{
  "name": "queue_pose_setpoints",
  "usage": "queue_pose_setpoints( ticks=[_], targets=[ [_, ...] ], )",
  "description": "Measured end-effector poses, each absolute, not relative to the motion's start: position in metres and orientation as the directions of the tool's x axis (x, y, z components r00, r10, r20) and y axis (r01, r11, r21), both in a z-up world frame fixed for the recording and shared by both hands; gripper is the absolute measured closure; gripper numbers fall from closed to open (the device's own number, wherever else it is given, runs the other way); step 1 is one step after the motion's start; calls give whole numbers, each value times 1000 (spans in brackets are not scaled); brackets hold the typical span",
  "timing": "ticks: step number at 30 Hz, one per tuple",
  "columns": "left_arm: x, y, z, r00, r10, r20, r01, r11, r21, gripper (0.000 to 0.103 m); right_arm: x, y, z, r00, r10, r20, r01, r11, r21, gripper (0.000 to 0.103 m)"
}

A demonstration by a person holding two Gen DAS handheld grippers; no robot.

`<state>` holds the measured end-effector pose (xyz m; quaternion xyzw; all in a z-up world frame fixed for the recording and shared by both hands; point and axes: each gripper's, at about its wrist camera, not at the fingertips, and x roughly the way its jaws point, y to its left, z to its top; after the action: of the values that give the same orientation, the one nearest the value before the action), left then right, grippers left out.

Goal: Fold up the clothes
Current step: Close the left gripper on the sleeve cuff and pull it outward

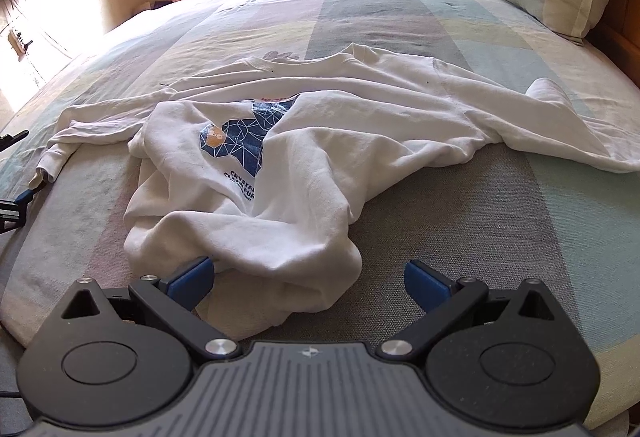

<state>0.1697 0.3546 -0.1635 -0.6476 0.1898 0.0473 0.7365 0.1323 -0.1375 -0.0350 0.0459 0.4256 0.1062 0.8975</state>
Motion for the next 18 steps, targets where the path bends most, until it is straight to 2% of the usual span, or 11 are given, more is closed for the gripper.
queue_pose_setpoints(
  ticks=[1, 3, 5, 6, 7, 12, 18],
  targets=[
    [169, 353, -168, 928, -164, -335, -316, 131, -940, 53, 133, -137, -36, 613, 233, -755, -147, 972, 181, 0],
    [167, 351, -177, 936, -139, -323, -315, 79, -946, 74, 131, -136, -37, 610, 236, -757, -146, 972, 186, 0],
    [164, 346, -189, 948, -129, -292, -292, 22, -956, 78, 130, -135, -38, 607, 239, -758, -148, 971, 187, 0],
    [162, 344, -195, 950, -132, -282, -282, 23, -959, 88, 129, -135, -38, 607, 236, -759, -147, 972, 184, 0],
    [163, 342, -197, 945, -127, -300, -296, 53, -954, 93, 129, -136, -38, 608, 230, -760, -145, 973, 178, 0],
    [167, 350, -178, 918, -82, -388, -372, 161, -914, 97, 131, -141, -40, 604, 209, -769, -116, 978, 174, 0],
    [174, 392, -134, 847, -24, -531, -487, 364, -794, 98, 125, -144, -32, 634, 179, -752, -120, 984, 133, 0]
  ],
)
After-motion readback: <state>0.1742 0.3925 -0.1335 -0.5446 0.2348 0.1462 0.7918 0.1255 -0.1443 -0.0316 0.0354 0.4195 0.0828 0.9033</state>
